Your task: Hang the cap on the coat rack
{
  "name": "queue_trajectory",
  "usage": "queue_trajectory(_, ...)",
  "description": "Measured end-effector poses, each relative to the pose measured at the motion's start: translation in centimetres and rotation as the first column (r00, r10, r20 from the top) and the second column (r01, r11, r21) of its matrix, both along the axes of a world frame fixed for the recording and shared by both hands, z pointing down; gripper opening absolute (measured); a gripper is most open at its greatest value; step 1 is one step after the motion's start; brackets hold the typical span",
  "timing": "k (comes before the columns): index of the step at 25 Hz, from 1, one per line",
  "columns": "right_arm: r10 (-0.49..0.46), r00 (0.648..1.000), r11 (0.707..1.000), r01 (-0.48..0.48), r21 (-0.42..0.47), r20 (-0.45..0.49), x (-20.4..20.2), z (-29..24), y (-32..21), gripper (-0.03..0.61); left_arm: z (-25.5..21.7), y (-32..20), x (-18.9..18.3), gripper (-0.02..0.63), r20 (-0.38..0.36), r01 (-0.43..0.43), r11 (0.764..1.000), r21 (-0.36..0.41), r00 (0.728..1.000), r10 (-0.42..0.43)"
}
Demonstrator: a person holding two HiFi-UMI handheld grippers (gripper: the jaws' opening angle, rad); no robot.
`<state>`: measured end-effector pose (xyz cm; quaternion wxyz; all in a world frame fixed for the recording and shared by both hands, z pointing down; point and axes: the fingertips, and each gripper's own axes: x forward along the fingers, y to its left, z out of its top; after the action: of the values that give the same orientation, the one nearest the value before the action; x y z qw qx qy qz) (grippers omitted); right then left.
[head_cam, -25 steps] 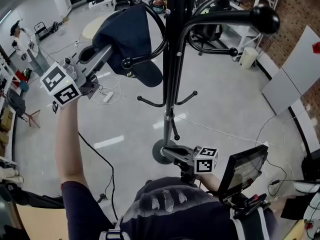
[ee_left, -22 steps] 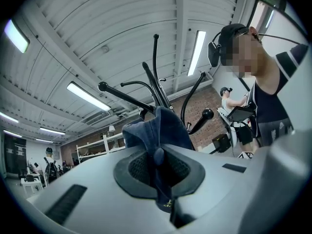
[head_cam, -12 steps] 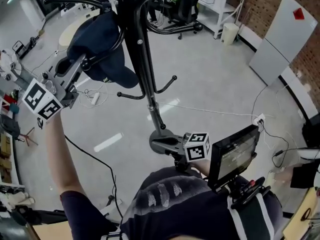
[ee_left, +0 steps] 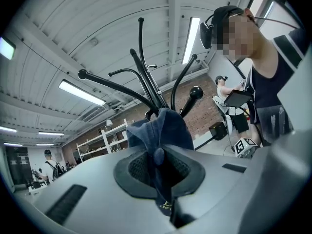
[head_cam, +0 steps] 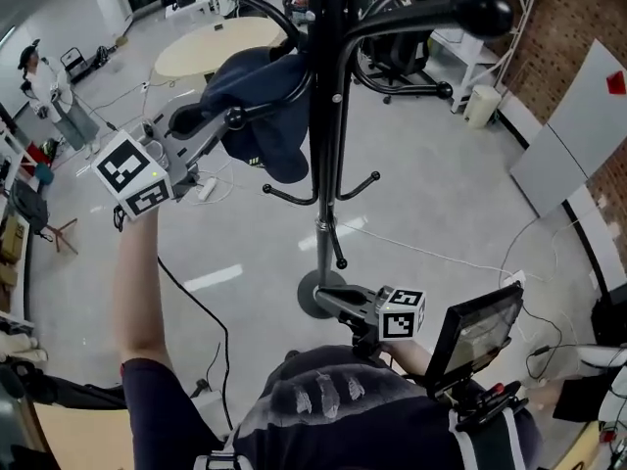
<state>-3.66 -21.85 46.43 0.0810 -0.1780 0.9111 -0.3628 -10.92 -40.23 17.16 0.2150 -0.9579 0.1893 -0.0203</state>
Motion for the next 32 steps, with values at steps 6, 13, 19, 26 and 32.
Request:
queue_trajectory(6,-0.011,1.000,1.000,0.011,0.000,-0.007,-0.5,0.0,0.1,0.003,0.1,0.3,-0.7,0.020,-0.008,0.010,1.000,0.007,1.000,-0.010)
queue_trajectory(13,-0.012,1.000,1.000,0.012,0.000,-0.011,-0.8,-0.1,0.5,0.003,-0.1,0.8,-1.1,0.020,-0.011,0.011,1.000,0.009,1.000,-0.011)
queue_trajectory(19,-0.014,1.000,1.000,0.014,-0.003,-0.012,-0.9,-0.1,0.6,0.003,-0.1,1.0,-1.1,0.020,-0.015,0.007,1.000,0.006,1.000,-0.007)
queue_trajectory(26,-0.013,1.000,1.000,0.013,0.000,-0.012,-0.9,0.0,0.5,0.003,0.1,0.9,-1.1,0.020,-0.013,0.008,1.000,0.009,1.000,-0.008)
queue_trajectory(32,-0.009,1.000,1.000,0.009,0.003,-0.008,-1.0,-0.1,0.5,0.003,0.1,0.9,-1.1,0.020,-0.013,0.008,1.000,0.006,1.000,-0.008)
